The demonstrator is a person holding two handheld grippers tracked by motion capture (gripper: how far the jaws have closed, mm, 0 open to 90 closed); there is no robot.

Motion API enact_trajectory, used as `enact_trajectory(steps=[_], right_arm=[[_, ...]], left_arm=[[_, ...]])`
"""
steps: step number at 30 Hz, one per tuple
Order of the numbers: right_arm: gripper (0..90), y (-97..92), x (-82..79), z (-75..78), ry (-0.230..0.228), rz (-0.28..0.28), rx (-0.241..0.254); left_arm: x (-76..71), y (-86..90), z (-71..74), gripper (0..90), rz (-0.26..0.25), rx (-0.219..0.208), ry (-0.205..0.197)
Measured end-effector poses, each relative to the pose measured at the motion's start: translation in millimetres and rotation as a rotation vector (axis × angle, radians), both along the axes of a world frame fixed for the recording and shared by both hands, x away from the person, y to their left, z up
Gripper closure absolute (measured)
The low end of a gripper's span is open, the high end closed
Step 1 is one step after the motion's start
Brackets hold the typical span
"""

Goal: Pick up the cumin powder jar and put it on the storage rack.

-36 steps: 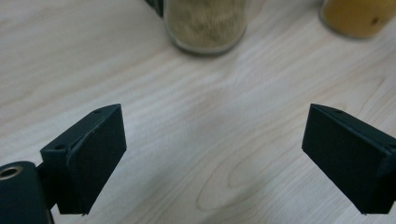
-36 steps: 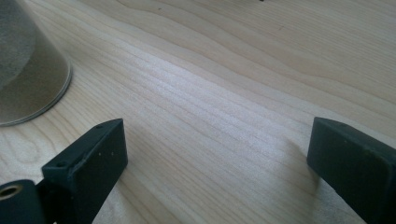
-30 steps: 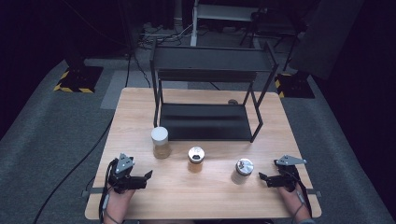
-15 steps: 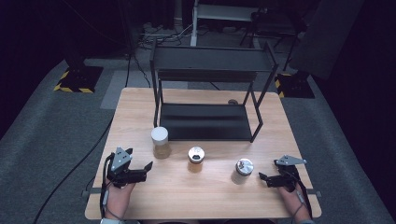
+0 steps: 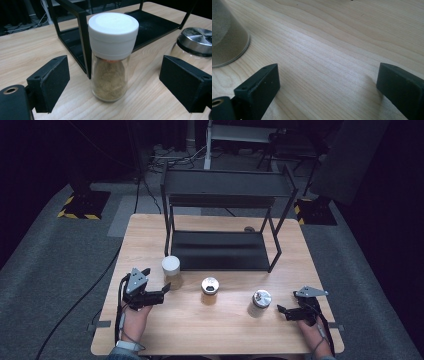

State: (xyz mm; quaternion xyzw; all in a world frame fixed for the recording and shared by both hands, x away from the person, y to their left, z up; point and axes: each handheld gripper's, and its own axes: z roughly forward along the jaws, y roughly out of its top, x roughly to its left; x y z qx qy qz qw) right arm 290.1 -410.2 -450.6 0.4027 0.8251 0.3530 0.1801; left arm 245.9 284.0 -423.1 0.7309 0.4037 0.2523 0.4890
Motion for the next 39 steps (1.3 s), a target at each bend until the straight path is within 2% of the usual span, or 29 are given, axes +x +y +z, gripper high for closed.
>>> enact_trajectory(steps=[9, 23, 27, 39], right_arm=[[4.2, 0.3, 0.4, 0.1, 0.001, -0.003, 0.000], [4.2, 0.3, 0.4, 0.2, 0.001, -0.003, 0.000], [4.2, 0.4, 0.4, 0.2, 0.001, -0.003, -0.001], [4.2, 0.4, 0.4, 0.2, 0.001, -0.003, 0.000]], left_arm=[[12.5, -3.6, -1.8, 13.3, -0.012, 0.003, -0.019], [40.9, -15.3, -5.8, 18.9, -0.045, 0.001, 0.000], [43.8, -18.5, -7.4, 23.4, -0.055, 0.007, -0.016], [53.9, -18.7, -11.3, 30.2, -0.066, 0.001, -0.014]])
